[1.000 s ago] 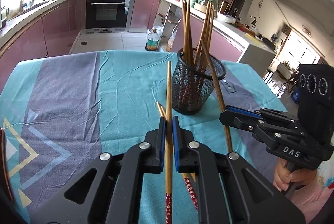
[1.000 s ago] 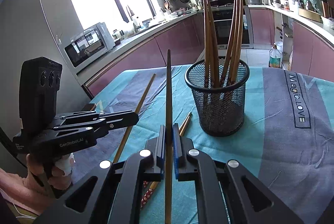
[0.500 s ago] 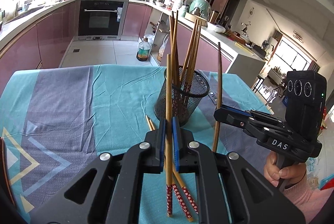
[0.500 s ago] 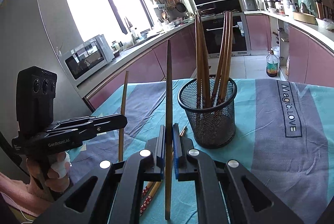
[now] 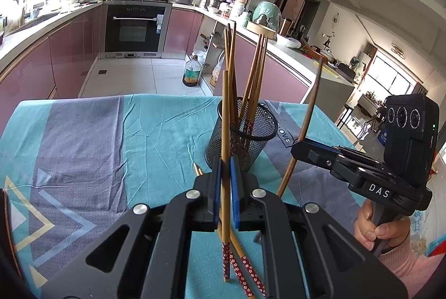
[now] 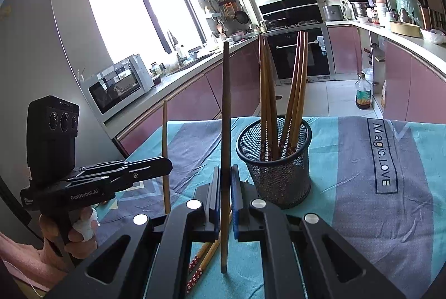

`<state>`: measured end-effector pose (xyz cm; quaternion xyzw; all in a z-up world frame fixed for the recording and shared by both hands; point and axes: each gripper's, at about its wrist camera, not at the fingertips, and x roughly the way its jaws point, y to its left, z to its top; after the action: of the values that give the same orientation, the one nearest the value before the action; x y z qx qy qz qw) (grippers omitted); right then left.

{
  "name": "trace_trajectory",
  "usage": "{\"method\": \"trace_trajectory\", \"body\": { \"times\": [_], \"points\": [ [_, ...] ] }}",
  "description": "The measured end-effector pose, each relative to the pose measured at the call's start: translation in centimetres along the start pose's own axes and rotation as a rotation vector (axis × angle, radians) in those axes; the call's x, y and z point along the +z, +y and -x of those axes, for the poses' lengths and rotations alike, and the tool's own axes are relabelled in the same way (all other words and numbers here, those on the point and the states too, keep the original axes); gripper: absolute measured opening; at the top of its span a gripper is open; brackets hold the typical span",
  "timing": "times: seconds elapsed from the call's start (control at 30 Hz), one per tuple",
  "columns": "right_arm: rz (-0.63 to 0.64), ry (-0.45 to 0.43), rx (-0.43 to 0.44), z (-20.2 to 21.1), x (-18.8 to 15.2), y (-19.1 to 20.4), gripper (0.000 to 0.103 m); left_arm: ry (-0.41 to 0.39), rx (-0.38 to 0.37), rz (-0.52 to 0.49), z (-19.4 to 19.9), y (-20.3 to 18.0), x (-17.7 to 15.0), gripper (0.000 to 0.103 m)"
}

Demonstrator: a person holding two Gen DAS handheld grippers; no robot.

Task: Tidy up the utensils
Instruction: 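Lift the chopstick upright with the left tool toward the black mesh cup, then lower the chopstick into the black mesh cup and open the left tool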

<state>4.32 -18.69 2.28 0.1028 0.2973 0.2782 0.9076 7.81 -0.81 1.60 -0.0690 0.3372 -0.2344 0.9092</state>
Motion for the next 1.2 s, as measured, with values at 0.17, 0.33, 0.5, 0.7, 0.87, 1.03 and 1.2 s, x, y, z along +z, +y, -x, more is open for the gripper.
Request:
{"method": "trace_trajectory", "body": {
  "times": [0.17, 0.33, 0.5, 0.7, 0.87, 1.03, 1.2],
  "points": [
    [0.001, -0.014, -0.001, 0.3, 0.2, 0.0, 0.005, -0.012, -0.005, 0.003, 0.3, 0.1, 0.3, 0.007],
    [0.005, -0.033, -0.003, 0.8, 0.7, 0.0, 0.005, -0.024, -0.013, 0.006, 0.5, 0.2, 0.5, 0.007],
    [0.009, -0.045, -0.009, 0.9, 1.0, -0.1, 0.006, -0.04, -0.021, 0.015, 1.0, 0.5, 0.8, 0.007],
    [0.014, -0.056, -0.009, 1.2, 1.4, 0.0, 0.005, -0.057, -0.025, 0.01, 1.2, 0.2, 1.4, 0.007],
    [0.024, -0.068, -0.011, 1.5, 1.9, 0.1, 0.005, -0.064, -0.024, -0.001, 1.1, -0.1, 1.8, 0.007],
    [0.032, -0.075, -0.013, 1.6, 2.3, 0.2, 0.005, -0.071, -0.028, -0.008, 1.2, -0.3, 1.9, 0.007],
    [0.04, -0.086, -0.015, 1.8, 2.8, 0.4, 0.005, -0.083, -0.035, -0.016, 1.5, -0.5, 2.2, 0.007]
  ]
}}
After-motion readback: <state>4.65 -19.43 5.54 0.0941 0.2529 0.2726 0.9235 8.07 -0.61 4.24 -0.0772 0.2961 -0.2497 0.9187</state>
